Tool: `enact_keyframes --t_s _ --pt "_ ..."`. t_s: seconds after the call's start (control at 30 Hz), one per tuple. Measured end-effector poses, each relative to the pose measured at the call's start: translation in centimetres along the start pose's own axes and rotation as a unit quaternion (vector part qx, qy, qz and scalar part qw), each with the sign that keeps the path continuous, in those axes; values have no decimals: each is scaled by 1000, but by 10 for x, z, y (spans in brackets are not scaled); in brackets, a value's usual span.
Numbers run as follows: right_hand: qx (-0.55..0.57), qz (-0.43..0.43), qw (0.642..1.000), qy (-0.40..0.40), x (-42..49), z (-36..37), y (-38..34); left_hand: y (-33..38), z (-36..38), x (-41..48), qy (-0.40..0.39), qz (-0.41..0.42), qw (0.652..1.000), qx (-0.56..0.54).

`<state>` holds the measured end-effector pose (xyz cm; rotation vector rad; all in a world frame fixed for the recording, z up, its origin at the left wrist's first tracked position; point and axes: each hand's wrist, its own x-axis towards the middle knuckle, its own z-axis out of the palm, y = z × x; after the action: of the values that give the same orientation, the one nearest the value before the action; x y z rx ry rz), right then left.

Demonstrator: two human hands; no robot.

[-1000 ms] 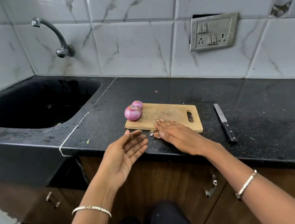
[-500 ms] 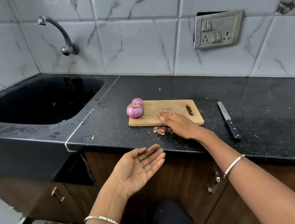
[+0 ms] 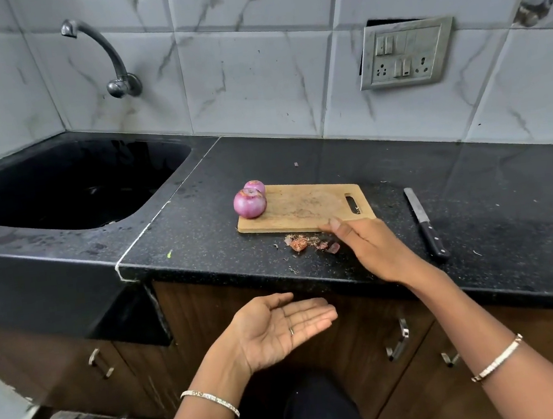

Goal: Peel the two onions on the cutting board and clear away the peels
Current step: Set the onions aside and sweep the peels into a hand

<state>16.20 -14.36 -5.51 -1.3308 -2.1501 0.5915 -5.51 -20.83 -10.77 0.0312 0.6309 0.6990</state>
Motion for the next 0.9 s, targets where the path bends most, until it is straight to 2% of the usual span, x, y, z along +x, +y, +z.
enact_keyframes --t_s 0.23,0.3,0.47,0.7,0.83,0.9 --pt "-81 -36 992 -94 9 22 -9 -1 5 6 -27 -4 999 -17" --pt "-54 -42 991 -115 10 27 -10 -1 5 7 -29 -3 999 -22" --pt "100 -38 993 -44 25 24 -9 0 3 8 -25 2 999 -39" --pt "56 -49 988 -136 43 36 -14 5 -1 10 -36 -9 998 -59" --pt "113 -48 973 -194 24 31 -16 8 -5 12 -42 -26 997 -60" --pt "163 -50 970 -172 12 28 -14 9 -4 13 -48 -25 997 -58"
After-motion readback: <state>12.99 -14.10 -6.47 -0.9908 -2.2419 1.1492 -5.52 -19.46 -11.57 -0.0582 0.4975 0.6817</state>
